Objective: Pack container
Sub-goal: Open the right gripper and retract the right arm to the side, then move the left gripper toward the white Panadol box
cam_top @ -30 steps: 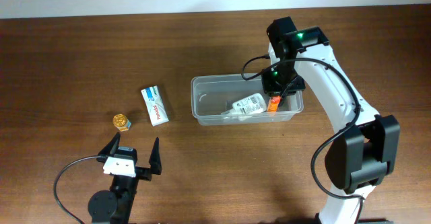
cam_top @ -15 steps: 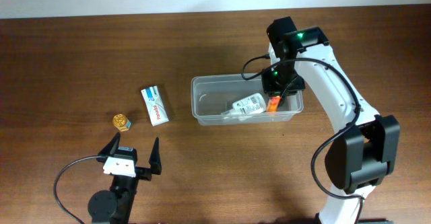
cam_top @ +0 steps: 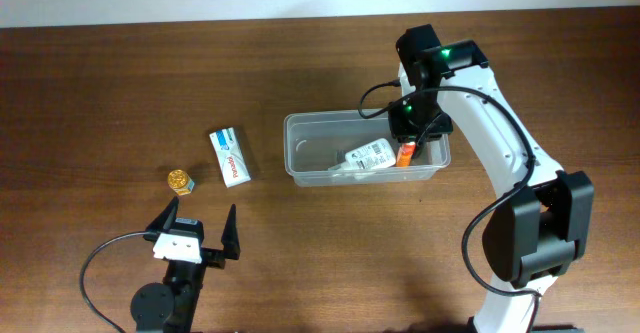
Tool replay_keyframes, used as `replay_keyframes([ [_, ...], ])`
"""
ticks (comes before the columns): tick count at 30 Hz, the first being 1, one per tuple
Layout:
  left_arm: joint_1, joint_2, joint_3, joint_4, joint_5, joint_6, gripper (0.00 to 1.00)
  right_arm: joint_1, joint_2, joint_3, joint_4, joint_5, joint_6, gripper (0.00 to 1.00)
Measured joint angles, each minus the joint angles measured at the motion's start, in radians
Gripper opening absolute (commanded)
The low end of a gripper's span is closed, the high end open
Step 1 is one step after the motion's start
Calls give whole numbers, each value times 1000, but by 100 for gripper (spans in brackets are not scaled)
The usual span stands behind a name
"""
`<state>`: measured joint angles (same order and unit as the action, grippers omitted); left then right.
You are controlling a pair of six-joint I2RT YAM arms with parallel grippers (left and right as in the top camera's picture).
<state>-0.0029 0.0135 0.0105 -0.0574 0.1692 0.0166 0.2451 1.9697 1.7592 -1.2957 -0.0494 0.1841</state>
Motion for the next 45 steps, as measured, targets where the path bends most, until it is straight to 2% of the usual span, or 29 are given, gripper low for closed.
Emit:
replay_keyframes([
  [7, 0, 0, 0, 0, 0, 0, 99, 0, 0, 11, -9, 0, 2, 39],
  [17, 0, 0, 0, 0, 0, 0, 99, 0, 0, 147, -116, 73, 0, 43],
  [21, 0, -1, 0, 0, 0, 0, 99, -6, 0, 256, -166, 105, 21, 80],
  [23, 0, -1, 0, 0, 0, 0, 99, -18, 0, 301, -186, 126, 50, 95],
  [24, 0, -1, 0, 0, 0, 0, 100, -31, 0, 325, -198, 136, 68, 98],
  [29, 0, -1, 0, 0, 0, 0, 99, -157, 0, 397, -244, 162, 137, 98],
  [37, 0, -1, 0, 0, 0, 0, 99, -428, 0, 400, -253, 174, 241, 98],
  [45, 0, -1, 0, 0, 0, 0, 99, -555, 0, 400, -220, 177, 266, 98],
])
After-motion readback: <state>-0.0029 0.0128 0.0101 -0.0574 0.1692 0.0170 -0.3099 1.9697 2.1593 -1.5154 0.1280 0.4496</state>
